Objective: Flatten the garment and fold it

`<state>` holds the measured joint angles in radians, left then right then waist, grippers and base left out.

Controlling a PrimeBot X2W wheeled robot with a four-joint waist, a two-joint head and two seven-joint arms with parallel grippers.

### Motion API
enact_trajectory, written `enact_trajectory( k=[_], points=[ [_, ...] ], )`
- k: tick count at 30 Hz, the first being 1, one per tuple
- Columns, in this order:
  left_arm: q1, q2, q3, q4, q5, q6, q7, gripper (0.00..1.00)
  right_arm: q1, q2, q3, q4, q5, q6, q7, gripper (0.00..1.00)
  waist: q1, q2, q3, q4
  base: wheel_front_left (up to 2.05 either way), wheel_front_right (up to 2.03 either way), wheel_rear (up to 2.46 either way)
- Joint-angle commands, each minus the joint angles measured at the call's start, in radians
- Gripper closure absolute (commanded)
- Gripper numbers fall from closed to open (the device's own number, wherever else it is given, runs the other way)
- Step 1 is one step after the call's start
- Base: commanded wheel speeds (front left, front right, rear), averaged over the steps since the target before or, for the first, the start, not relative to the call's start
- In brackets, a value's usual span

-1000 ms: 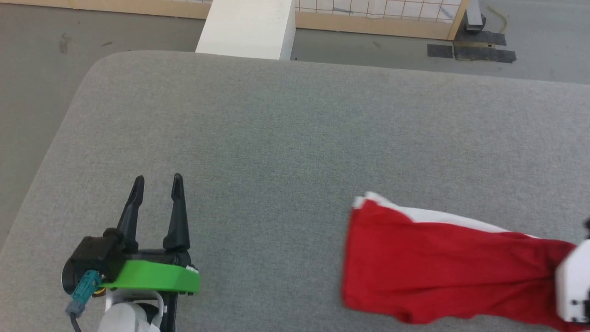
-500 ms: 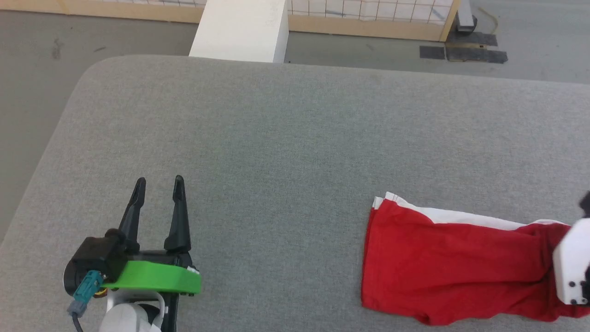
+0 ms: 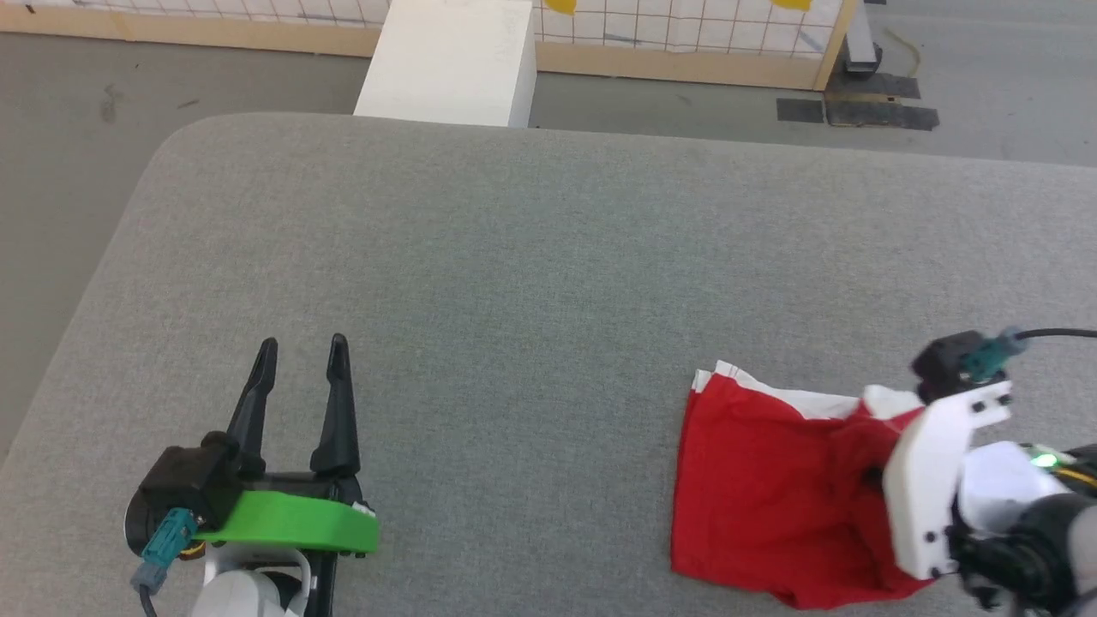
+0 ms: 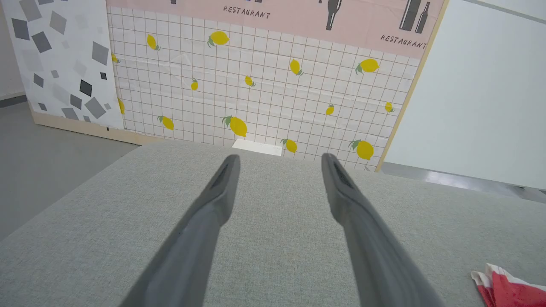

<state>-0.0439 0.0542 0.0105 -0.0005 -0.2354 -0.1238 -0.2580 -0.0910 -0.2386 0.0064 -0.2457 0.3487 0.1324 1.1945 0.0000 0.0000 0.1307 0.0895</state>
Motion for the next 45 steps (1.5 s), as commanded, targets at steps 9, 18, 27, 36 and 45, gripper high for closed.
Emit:
enact_trajectory(
  k=[9,18,27,36,45],
  points=[
    [-0.001,-0.004,-0.016,0.007,-0.013,-0.007,-0.004,0.00,-0.062,0.136,0.089,0.183,-0.041,-0.002,-0.164,1.00,0.0000,0.0000,0.029,0.031,0.00,0.00,0.00],
    [-0.011,-0.004,-0.028,0.016,-0.017,-0.007,-0.004,0.00,-0.089,0.182,0.118,0.356,-0.078,-0.002,-0.294,1.00,0.0000,0.0000,0.040,0.038,0.00,0.00,0.00],
    [-0.003,-0.004,-0.036,0.026,-0.016,-0.007,-0.004,0.00,-0.119,0.187,0.187,0.352,-0.095,-0.002,-0.342,0.00,0.0000,0.0000,0.012,0.024,0.00,0.00,0.00],
    [0.015,-0.003,-0.037,0.027,-0.009,-0.007,-0.004,0.00,-0.124,0.188,0.260,0.206,-0.075,-0.002,-0.326,0.00,0.0000,0.0000,-0.027,-0.011,0.00,0.00,0.00],
    [0.026,0.006,-0.039,0.016,0.001,-0.007,-0.004,0.00,-0.087,0.188,0.155,0.058,-0.139,-0.002,-0.450,0.00,0.0000,0.0000,-0.045,-0.068,0.00,0.00,0.00]
  ],
)
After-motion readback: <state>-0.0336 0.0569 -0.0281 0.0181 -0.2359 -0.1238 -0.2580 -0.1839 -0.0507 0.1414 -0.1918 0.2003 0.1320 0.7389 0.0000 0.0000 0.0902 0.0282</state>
